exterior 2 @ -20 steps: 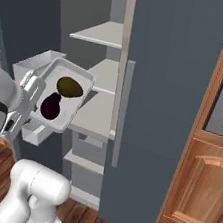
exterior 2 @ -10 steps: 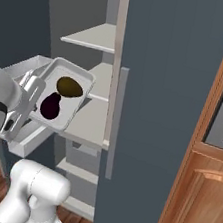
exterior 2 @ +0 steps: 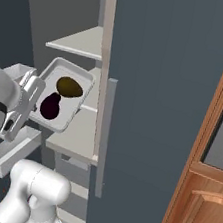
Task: Take the eggplant and avocado out of the freezer and place them in the tupperware container on the counter. Then put the tupperware containing the vegetables back in the freezer.
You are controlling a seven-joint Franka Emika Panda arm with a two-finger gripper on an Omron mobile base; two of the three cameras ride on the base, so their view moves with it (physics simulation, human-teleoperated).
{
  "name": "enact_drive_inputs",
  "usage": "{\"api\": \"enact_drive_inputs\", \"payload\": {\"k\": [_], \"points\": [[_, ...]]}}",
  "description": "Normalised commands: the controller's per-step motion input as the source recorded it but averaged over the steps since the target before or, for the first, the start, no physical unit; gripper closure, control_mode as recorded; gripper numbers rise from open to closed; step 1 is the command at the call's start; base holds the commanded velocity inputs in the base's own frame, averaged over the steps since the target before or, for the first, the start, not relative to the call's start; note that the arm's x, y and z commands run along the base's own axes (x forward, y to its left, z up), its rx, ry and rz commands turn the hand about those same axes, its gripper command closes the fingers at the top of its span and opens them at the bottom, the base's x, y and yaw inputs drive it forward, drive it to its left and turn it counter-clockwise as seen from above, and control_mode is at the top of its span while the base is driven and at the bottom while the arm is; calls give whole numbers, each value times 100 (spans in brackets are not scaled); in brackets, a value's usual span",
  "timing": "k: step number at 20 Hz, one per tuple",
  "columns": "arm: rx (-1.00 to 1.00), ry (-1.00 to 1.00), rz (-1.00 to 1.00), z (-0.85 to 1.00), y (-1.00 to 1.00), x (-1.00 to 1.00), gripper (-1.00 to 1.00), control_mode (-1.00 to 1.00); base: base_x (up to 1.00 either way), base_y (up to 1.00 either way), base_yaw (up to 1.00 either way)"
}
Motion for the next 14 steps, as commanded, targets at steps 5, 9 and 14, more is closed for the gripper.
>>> {"api": "enact_drive_inputs", "payload": {"k": [5, 9, 14], "points": [[0, 0, 0, 0, 0, 0, 100, 100, 42, 27, 0], [0, 0, 0, 0, 0, 0, 100, 100, 8, 42, 0], [0, 0, 0, 0, 0, 0, 100, 100, 25, 14, 0]]}}
